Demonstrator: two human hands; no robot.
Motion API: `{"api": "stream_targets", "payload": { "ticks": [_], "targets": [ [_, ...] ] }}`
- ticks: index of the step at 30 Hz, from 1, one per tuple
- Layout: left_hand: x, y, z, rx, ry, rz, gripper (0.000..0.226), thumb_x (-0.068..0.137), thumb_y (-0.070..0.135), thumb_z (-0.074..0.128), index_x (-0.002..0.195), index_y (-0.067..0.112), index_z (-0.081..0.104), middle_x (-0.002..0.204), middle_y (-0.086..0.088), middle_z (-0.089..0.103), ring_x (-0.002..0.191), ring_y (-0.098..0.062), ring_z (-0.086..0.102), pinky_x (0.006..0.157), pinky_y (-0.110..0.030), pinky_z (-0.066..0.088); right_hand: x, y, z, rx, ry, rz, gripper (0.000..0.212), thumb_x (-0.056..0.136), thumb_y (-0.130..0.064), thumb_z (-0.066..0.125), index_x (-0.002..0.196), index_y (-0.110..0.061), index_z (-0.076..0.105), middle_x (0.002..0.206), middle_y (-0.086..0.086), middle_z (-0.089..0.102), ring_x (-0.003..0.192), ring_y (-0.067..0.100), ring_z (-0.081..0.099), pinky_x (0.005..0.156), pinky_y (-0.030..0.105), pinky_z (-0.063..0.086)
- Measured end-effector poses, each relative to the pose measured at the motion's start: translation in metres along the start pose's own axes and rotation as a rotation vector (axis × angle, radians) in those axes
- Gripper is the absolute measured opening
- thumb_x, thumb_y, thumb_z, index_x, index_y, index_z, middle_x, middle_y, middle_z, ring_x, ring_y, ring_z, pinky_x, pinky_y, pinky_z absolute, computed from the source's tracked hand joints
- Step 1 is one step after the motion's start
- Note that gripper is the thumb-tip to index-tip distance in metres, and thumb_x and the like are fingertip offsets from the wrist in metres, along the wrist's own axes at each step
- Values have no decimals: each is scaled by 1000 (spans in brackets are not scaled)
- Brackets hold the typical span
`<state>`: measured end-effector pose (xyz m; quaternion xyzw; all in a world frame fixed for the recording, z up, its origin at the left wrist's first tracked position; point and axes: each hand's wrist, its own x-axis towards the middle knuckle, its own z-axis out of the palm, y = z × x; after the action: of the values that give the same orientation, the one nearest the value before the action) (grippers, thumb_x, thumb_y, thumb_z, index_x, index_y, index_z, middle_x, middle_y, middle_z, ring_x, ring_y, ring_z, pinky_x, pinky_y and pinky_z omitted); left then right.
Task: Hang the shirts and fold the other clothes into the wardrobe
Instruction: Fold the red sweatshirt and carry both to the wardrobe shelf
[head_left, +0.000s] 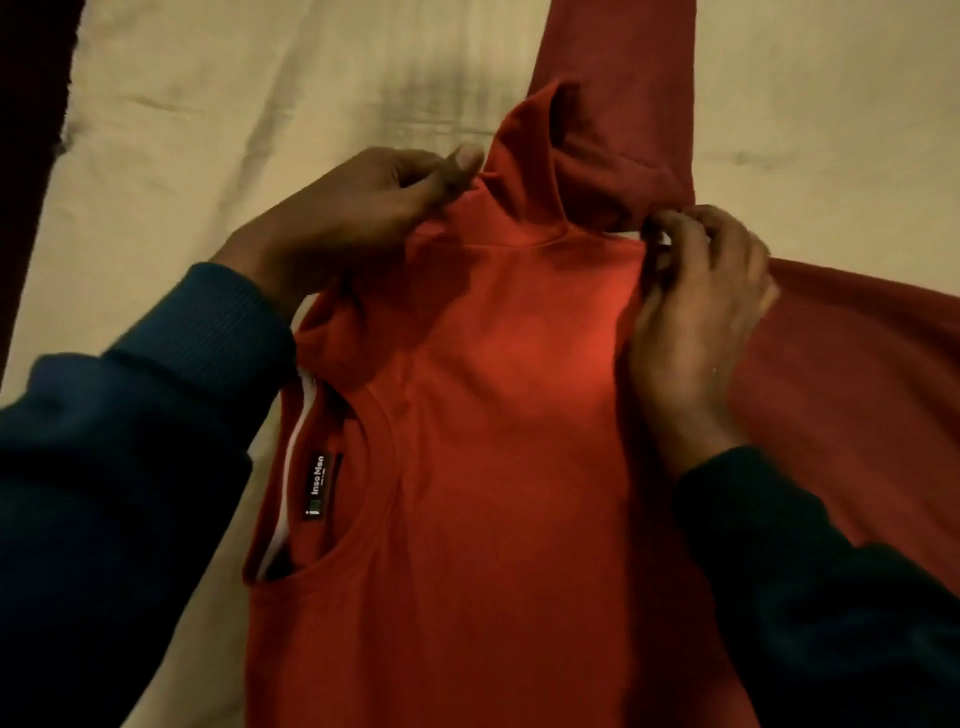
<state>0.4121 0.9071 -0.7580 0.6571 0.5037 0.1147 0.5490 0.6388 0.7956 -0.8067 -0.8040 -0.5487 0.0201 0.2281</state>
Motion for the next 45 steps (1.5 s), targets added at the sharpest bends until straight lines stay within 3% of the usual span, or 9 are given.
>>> {"api": "stream_targets", "payload": {
  "ticks": [4, 9, 14, 17, 20, 27, 32, 41, 45],
  "targets": [
    [19, 21, 4, 61, -72, 68, 25, 93, 36, 67, 107, 15, 72, 100, 0, 75, 94, -14, 72, 85, -31, 59, 30, 31, -9, -55, -110, -109, 19, 96, -27, 53, 108, -18, 65, 112, 10, 60, 112, 32, 49, 88, 37, 28],
    [27, 12, 29, -30, 243, 53, 10, 99, 26, 61, 108, 23, 59, 90, 3, 70, 72, -2, 64, 63, -18, 48, 51, 43, -9, -123, -109, -176, 33, 104, -31, 37, 107, -9, 60, 108, 18, 59, 103, 37, 49, 84, 42, 28],
    [11, 16, 100, 589, 840, 234, 47, 93, 32, 57, 134, 11, 55, 135, -9, 57, 125, -26, 51, 105, -36, 36, 17, 58, -22, -14, 64, -13, 35, 103, -33, 38, 120, -13, 62, 128, 10, 58, 120, 30, 50, 95, 39, 35],
    [-14, 36, 186, 461, 517, 451, 47, 104, 27, 43, 147, 10, 47, 155, -7, 44, 145, -22, 37, 120, -42, 25, -23, 78, -30, 97, -57, -23, 47, 105, -31, 32, 144, -13, 50, 154, 5, 43, 145, 23, 34, 115, 38, 26],
    [-20, 30, 240, 531, 322, 305, 56, 103, 39, 29, 155, 17, 35, 163, -2, 28, 152, -17, 21, 123, -37, 12, -42, 134, -48, 22, -246, -87, 54, 104, -34, 27, 156, -19, 31, 164, -2, 22, 153, 14, 12, 122, 38, 11],
    [-9, 39, 268, 703, 399, 150, 60, 100, 33, 34, 157, 16, 29, 166, -7, 16, 154, -22, 11, 123, -42, 8, -16, 231, -99, -5, -29, 8, 40, 106, -23, 38, 143, -19, 52, 150, 3, 48, 141, 23, 38, 112, 39, 27],
    [-7, 77, 343, 686, 247, 309, 64, 101, 44, 27, 157, 15, 28, 166, -7, 17, 154, -22, 10, 125, -41, 7, 2, 263, -116, -35, 111, 485, 39, 99, -26, 48, 137, -16, 54, 136, 16, 48, 126, 35, 43, 106, 40, 32],
    [3, 70, 374, 872, 341, 307, 61, 105, 51, 25, 159, 23, 21, 168, -2, 11, 155, -22, 4, 125, -43, 6, 50, 316, -121, 161, 114, 558, 30, 96, -29, 55, 114, -6, 62, 114, 8, 67, 108, 23, 60, 81, 17, 35],
    [3, 70, 376, 887, 382, 301, 63, 104, 54, 24, 159, 23, 21, 168, -2, 11, 155, -22, 5, 125, -43, 8, 18, 292, -127, -16, 69, 362, 49, 100, -41, 43, 138, -11, 50, 139, 11, 52, 129, 29, 45, 104, 34, 32]
  ]
}}
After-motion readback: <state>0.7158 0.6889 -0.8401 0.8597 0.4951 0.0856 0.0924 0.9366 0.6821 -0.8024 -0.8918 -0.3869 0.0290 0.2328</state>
